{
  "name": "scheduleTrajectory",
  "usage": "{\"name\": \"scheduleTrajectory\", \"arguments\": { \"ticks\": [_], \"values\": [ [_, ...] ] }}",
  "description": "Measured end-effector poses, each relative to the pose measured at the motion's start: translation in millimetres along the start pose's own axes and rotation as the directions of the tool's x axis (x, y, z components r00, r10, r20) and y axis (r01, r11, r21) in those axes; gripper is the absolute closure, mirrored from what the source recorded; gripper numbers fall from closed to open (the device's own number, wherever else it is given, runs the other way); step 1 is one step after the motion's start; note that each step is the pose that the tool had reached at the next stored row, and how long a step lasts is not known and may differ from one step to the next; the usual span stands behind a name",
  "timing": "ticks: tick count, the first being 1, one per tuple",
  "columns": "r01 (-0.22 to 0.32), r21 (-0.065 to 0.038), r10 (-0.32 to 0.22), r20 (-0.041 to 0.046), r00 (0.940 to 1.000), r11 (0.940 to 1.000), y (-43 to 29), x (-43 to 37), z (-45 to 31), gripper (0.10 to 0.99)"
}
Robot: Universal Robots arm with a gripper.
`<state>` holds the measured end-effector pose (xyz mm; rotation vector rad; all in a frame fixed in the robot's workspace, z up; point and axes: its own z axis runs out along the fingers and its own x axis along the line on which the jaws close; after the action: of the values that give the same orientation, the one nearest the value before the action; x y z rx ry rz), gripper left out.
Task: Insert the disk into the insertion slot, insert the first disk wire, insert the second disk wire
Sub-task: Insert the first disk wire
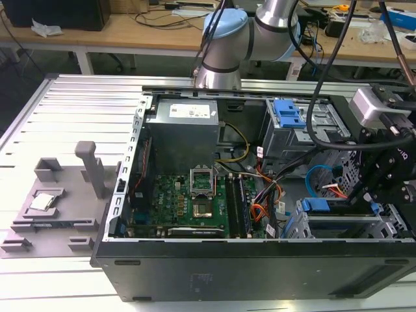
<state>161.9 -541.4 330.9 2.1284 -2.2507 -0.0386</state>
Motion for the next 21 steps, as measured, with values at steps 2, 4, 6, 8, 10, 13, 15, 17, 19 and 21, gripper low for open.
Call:
{"name": "scheduleTrajectory", "arguments": {
  "ticks": [2, 4, 6, 8, 10, 13, 15, 17, 19, 21],
  "values": [
    [0.000, 0.000, 0.000, 0.0000, 1.0000, 1.0000, 0.0, 0.0, 0.2, 0.890],
    [0.000, 0.000, 0.000, -0.0002, 1.0000, 1.0000, 0.2, 0.2, -3.6, 0.827],
    [0.000, 0.000, 0.000, -0.0011, 1.0000, 1.0000, 0.7, 0.2, -13.7, 0.827],
    [0.000, 0.000, 0.000, -0.0011, 1.0000, 1.0000, 1.3, 0.2, -24.7, 0.827],
    [0.000, 0.000, 0.000, -0.0012, 1.0000, 1.0000, 1.8, -0.2, -34.8, 0.906],
    [0.000, 0.000, 0.000, -0.0012, 1.0000, 1.0000, 2.6, 0.0, -51.1, 0.980],
    [0.000, 0.000, 0.000, -0.0009, 1.0000, 1.0000, 2.6, 0.0, -51.3, 0.980],
    [0.000, 0.000, 0.000, -0.0012, 1.0000, 1.0000, 2.6, 0.0, -51.5, 0.980],
    [0.000, 0.000, 0.000, -0.0012, 1.0000, 1.0000, 2.6, 0.0, -51.5, 0.980],
    [0.000, 0.000, 0.000, -0.0012, 1.0000, 1.0000, 2.6, 0.0, -51.5, 0.980]
  ]
}}
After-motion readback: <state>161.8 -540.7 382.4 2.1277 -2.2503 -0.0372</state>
